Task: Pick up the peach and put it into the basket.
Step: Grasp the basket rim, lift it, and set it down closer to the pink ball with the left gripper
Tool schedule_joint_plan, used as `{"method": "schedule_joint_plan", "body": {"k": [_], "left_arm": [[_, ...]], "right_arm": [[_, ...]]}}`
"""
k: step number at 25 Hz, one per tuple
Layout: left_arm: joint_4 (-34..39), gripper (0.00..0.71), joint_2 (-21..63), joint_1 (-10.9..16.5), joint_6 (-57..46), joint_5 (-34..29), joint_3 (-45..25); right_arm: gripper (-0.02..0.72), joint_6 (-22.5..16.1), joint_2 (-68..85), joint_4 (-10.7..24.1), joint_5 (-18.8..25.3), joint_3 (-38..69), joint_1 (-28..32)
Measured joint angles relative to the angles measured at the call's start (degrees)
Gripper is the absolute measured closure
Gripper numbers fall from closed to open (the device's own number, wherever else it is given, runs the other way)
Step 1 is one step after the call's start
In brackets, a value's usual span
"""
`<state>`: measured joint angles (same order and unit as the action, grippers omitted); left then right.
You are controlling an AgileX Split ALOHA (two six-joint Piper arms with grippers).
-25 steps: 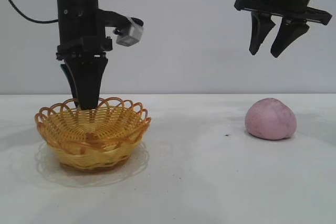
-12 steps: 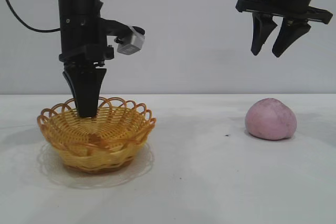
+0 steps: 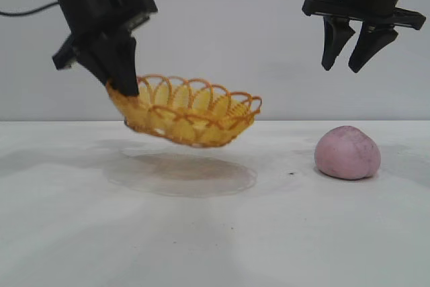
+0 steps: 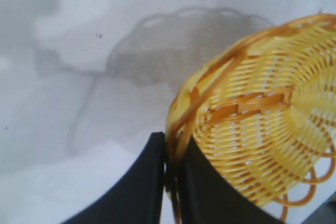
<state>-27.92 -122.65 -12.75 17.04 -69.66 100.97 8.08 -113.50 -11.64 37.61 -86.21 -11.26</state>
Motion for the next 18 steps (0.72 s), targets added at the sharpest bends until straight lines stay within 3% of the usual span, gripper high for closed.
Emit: {"method": "schedule_joint_plan", "body": {"k": [7, 12, 18], "left_arm": [[-3.9, 0.71, 5.7, 0.0, -8.2, 2.3, -9.7], [-11.7, 0.71, 11.0, -0.1, -9.0, 14.8, -20.9], [-18.1, 0.71, 11.9, -3.4, -7.4, 26.2, -30.8]], "right_arm": [[0.407, 0.0, 0.0, 0.0, -0.1, 0.0, 0.0], [0.407, 0.0, 0.0, 0.0, -0.1, 0.0, 0.0], [0.407, 0.0, 0.0, 0.0, -0.1, 0.0, 0.0]]}}
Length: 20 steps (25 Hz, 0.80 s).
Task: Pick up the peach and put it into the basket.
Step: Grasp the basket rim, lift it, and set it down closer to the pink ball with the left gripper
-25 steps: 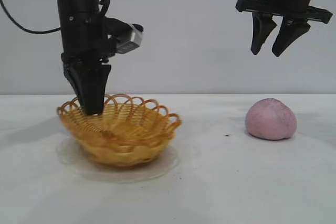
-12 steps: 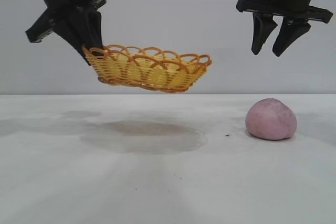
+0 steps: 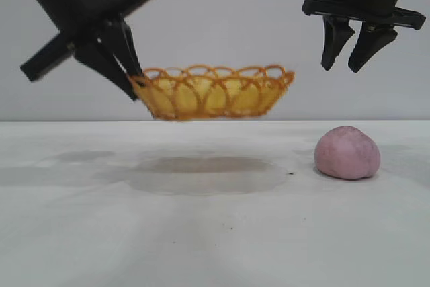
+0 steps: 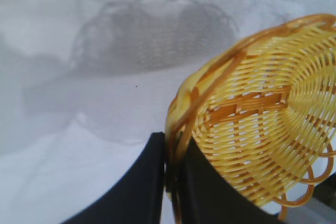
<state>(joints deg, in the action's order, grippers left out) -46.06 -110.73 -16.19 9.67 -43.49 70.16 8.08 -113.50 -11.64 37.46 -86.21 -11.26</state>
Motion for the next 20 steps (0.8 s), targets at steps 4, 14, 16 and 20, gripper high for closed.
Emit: {"method": "schedule_joint_plan", "body": {"k": [4, 14, 16, 20], "left_arm": [[-2.8, 0.71, 0.0, -0.7, 0.4, 6.2, -3.6], [-5.9, 0.71, -2.4, -0.8, 0.5, 9.1, -4.3], [-6.5, 0.71, -3.1, -0.8, 0.5, 9.1, -4.3], [-6.9, 0.559, -3.2, -0.8, 0.5, 8.1, -4.3]], "right_arm": [[0.407, 0.0, 0.0, 0.0, -0.1, 0.0, 0.0], [0.407, 0.0, 0.0, 0.0, -0.2, 0.0, 0.0], [0.407, 0.0, 0.0, 0.0, -0.2, 0.0, 0.0], [0.407, 0.0, 0.0, -0.1, -0.2, 0.0, 0.0]]}}
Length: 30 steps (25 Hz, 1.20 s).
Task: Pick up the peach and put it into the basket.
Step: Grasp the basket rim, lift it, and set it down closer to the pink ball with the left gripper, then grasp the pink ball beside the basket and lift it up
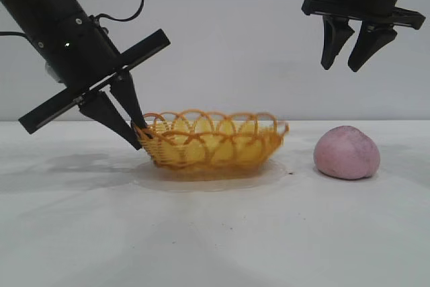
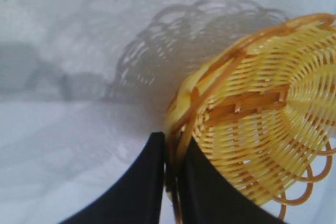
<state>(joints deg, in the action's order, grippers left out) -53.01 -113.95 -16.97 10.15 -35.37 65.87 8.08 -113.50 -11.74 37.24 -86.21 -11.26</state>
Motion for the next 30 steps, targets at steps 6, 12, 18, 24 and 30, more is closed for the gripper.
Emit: {"method": "schedule_joint_plan", "body": {"k": [6, 12, 18, 24, 30], "left_arm": [[0.0, 0.151, 0.0, 0.0, 0.0, -2.5, 0.0], [2.4, 0.128, 4.6, 1.1, 3.9, -3.4, 0.0], [19.1, 0.187, 7.6, 4.4, 5.2, -10.1, 4.8], [41.3, 0.187, 7.6, 5.0, 0.9, -18.7, 10.3], [55.4, 0.187, 7.6, 6.4, -3.8, -25.7, 10.6]], "right_arm": [[0.407, 0.0, 0.0, -0.1, 0.0, 0.0, 0.0], [0.407, 0.0, 0.0, -0.1, 0.0, 0.0, 0.0], [0.407, 0.0, 0.0, -0.1, 0.1, 0.0, 0.0], [0.407, 0.0, 0.0, -0.1, 0.2, 0.0, 0.0], [0.407, 0.0, 0.0, -0.1, 0.2, 0.0, 0.0]]}}
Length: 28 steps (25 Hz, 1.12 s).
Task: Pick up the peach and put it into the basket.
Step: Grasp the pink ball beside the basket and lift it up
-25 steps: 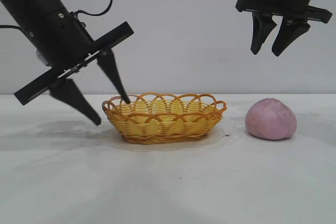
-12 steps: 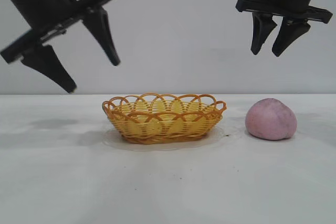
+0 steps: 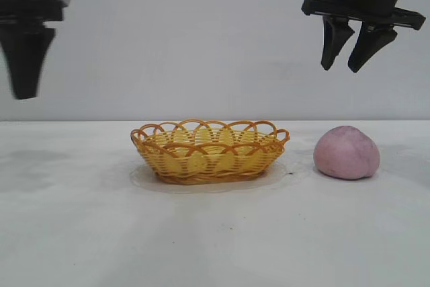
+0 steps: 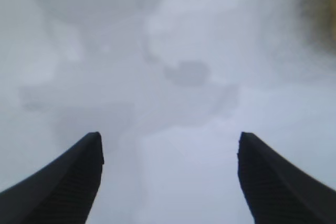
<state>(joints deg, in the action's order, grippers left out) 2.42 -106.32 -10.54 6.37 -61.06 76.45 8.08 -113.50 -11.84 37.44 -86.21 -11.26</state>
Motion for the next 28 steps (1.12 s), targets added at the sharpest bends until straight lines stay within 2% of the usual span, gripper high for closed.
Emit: {"method": "schedule_joint_plan", "body": {"k": [9, 14, 16, 17, 18, 20, 21, 28], "left_arm": [[1.9, 0.187, 0.8, 11.4, 0.1, -7.4, 0.1], [1.6, 0.187, 7.1, 16.3, -0.3, -7.8, 0.1], [1.6, 0.187, 10.8, 16.6, -0.3, -8.1, 0.1], [1.1, 0.187, 12.9, 16.6, -0.3, -8.3, 0.1], [0.5, 0.187, 15.2, 16.6, -0.3, -8.6, 0.1], [-1.1, 0.187, 19.5, 16.6, -0.3, -9.1, 0.1], [-1.8, 0.187, 22.4, 16.6, -0.3, -9.2, 0.1], [-2.9, 0.187, 38.9, 16.6, -0.3, -10.3, -0.2]], "right_arm": [[0.407, 0.0, 0.0, 0.0, 0.5, 0.0, 0.0], [0.407, 0.0, 0.0, 0.0, 1.0, 0.0, 0.0], [0.407, 0.1, 0.0, 0.0, 1.3, 0.0, 0.0], [0.46, 0.0, 0.0, -0.1, 1.5, 0.0, 0.0], [0.43, 0.0, 0.0, -0.1, 1.8, 0.0, 0.0], [0.438, 0.0, 0.0, -0.1, 2.1, 0.0, 0.0], [0.398, 0.0, 0.0, 0.0, 2.2, 0.0, 0.0], [0.412, 0.0, 0.0, 0.0, 2.2, 0.0, 0.0]]}}
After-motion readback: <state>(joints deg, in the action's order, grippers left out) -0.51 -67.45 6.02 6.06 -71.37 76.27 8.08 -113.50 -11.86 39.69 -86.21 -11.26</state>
